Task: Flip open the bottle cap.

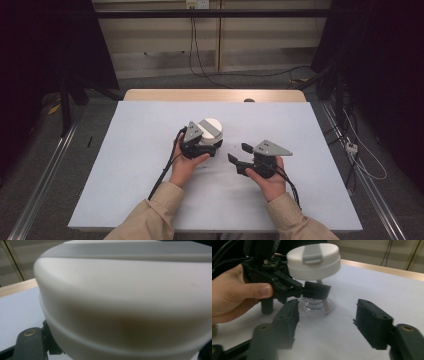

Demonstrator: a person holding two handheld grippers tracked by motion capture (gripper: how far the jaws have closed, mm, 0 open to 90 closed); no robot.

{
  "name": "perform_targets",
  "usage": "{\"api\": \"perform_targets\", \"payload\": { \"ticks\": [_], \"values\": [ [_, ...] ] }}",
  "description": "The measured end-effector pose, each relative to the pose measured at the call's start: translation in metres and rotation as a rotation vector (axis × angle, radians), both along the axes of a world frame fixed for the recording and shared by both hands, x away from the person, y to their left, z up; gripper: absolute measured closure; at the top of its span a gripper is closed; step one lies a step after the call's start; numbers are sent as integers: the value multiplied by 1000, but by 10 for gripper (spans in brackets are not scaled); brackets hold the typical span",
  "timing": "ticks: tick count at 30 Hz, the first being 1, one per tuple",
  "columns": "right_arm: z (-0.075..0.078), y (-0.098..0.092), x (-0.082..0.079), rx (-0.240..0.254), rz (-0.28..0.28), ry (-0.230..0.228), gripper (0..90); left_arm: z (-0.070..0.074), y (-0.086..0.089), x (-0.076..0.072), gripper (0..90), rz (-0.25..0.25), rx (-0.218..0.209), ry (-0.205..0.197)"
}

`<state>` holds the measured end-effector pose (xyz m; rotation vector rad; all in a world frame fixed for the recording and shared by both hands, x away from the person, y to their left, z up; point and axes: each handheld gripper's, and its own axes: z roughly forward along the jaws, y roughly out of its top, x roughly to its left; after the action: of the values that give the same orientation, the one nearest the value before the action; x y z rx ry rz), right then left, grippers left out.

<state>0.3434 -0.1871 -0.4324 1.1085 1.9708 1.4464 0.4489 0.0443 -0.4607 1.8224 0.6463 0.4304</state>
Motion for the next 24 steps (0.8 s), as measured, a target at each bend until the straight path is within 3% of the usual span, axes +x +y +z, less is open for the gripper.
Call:
{"api": "perform_targets", "payload": {
  "ticks": [1, 3, 4, 5, 7, 9, 14, 24],
  "values": [
    [1, 3, 2, -7, 9, 5, 465, 0, 0, 0, 185, -1, 1, -1],
    [1, 4, 2, -9, 12, 8, 506, 0, 0, 0, 185, -1, 1, -2],
    [1, 7, 5, -10, 34, 34, 626, 0, 0, 0, 185, -1, 1, -1],
    [1, 7, 5, -10, 34, 34, 626, 0, 0, 0, 185, -1, 1, -1],
    [2, 8, 8, 2, 55, 50, 769, 0, 0, 0, 185, -3, 0, 0],
    [3, 10, 10, 0, 68, 43, 836, 0, 0, 0, 185, -3, 3, -2],
    [7, 15, 16, -13, 85, 32, 897, 0, 1, -1, 185, -5, 2, -2],
    [13, 24, 25, -37, 88, 25, 900, 0, 2, -1, 185, -10, 0, -2]
  ]
}}
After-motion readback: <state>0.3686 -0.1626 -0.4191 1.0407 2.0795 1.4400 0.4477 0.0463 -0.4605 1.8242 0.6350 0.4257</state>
